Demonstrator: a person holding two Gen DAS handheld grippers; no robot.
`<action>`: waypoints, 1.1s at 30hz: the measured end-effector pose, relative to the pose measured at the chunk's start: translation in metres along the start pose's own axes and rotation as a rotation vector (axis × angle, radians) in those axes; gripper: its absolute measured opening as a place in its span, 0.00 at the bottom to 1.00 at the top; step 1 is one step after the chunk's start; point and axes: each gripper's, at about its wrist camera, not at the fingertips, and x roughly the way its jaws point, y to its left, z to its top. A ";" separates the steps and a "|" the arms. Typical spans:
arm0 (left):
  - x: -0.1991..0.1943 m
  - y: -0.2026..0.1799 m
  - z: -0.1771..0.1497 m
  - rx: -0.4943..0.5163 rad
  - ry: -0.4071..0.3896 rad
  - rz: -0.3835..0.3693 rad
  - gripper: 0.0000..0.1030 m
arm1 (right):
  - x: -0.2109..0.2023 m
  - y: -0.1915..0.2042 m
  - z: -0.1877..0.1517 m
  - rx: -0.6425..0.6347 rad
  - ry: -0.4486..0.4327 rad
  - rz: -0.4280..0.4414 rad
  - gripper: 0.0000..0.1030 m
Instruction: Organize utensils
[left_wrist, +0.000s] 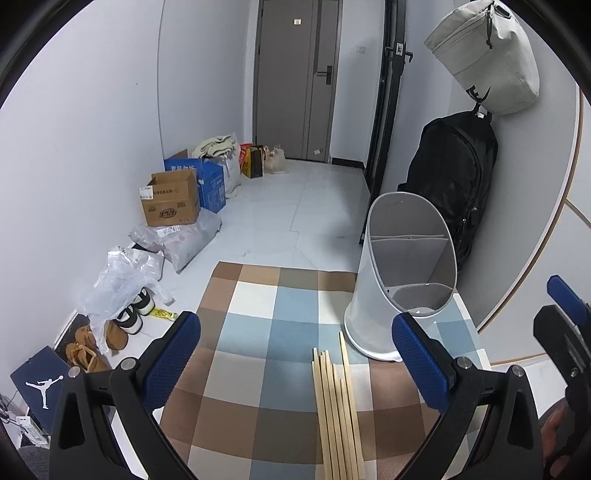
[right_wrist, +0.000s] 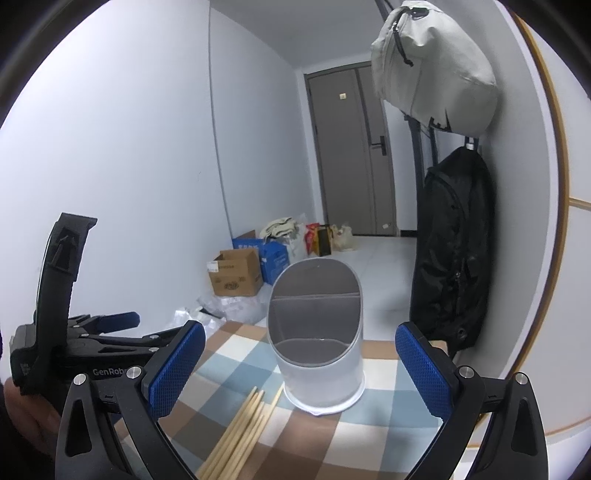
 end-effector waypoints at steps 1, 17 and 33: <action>0.002 0.000 0.000 0.001 0.010 -0.006 0.98 | 0.002 0.000 0.000 -0.002 0.003 0.004 1.00; 0.078 0.005 -0.039 0.088 0.454 -0.047 0.81 | 0.045 -0.018 -0.006 0.030 0.120 0.069 1.00; 0.101 -0.004 -0.033 -0.026 0.613 -0.144 0.27 | 0.065 -0.038 -0.009 0.134 0.202 0.126 0.99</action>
